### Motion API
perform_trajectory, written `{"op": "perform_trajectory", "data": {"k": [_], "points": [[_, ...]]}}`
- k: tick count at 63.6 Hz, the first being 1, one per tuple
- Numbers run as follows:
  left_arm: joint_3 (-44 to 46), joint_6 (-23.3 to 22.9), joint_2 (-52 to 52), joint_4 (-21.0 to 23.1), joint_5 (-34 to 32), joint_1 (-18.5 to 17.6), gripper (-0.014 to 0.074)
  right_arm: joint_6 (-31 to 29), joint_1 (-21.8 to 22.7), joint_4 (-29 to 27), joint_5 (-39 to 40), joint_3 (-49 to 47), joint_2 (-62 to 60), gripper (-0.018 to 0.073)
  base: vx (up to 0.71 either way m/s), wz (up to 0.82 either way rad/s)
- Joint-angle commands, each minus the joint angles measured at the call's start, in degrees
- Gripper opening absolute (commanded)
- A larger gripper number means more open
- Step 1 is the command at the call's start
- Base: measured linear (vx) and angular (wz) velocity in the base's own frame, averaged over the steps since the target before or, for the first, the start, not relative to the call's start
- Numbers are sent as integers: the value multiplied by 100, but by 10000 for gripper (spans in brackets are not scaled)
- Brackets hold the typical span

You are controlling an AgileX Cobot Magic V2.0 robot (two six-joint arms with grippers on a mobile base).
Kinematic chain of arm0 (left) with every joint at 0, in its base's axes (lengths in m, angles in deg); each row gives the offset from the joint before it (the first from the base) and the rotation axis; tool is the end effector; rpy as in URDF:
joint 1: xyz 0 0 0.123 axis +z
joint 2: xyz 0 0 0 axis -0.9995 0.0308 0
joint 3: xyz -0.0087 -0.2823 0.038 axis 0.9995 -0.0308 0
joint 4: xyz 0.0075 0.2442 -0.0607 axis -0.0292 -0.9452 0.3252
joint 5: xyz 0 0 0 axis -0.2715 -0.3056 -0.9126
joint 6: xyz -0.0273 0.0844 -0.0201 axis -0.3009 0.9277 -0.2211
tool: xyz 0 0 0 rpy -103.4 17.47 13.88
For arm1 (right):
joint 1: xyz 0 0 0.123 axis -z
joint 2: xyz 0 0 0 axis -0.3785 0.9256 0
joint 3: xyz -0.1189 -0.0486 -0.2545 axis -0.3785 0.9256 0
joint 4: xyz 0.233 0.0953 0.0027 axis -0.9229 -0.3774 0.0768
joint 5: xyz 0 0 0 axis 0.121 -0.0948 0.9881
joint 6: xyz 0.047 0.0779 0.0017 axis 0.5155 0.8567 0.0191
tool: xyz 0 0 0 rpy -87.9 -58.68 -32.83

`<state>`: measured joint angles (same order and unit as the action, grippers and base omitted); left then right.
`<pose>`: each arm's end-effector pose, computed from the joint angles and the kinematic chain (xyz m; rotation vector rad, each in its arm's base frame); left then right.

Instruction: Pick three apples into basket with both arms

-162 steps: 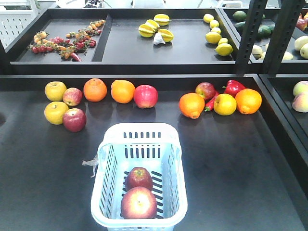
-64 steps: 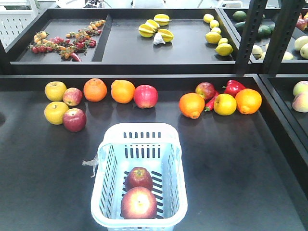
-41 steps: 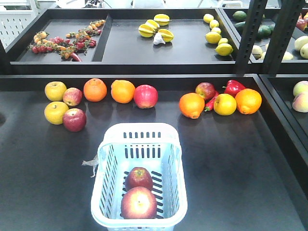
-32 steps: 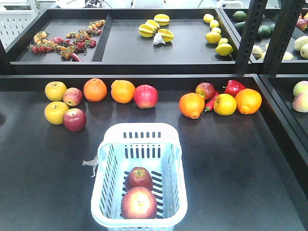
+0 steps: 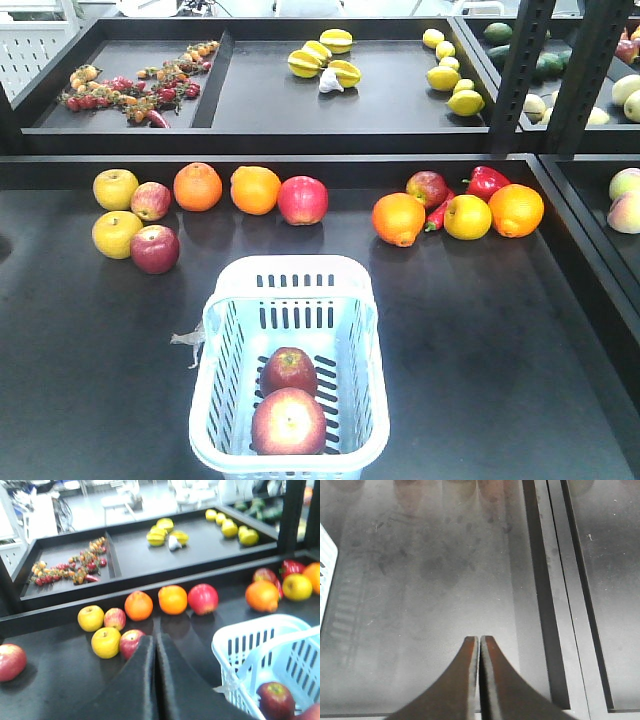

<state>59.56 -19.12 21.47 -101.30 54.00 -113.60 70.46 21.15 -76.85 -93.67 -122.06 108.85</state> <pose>0.0702 -0.0081 0.3462 0.2202 1.7614 -0.0877 0.1063 -0.0052 0.3198 0.0135 2.4005 -0.0872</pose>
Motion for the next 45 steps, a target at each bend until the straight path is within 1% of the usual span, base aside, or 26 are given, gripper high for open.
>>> {"op": "perform_trajectory", "data": {"k": [1,8,12,18,24,30,34,39,45], "points": [[-384,-82,-317,179,-885,377,-8,-46,46,51,300,-141,13,-9,0,0],[-983,-5,-726,426,-1234,800,-8,-46,46,51,300,-141,13,-9,0,0],[-1312,282,-962,710,-1476,1015,-8,-46,46,51,300,-141,13,-9,0,0],[-1786,739,-1291,1345,-1862,1350,-8,-46,46,51,300,-141,13,-9,0,0],[-2221,1245,-1577,2147,-2218,1754,-8,-46,46,51,300,-141,13,-9,0,0],[-2602,1687,-1763,2732,-2501,2075,-8,-46,46,51,300,-141,13,-9,0,0],[-2852,1839,-1875,2892,-2678,2218,-8,-46,46,51,300,-141,13,-9,0,0],[-3157,1820,-2044,2899,-2856,2331,-8,-46,46,51,300,-141,13,-9,0,0],[-3453,1795,-2299,2899,-2901,2455,-8,-46,46,51,300,-141,13,-9,0,0]]}}
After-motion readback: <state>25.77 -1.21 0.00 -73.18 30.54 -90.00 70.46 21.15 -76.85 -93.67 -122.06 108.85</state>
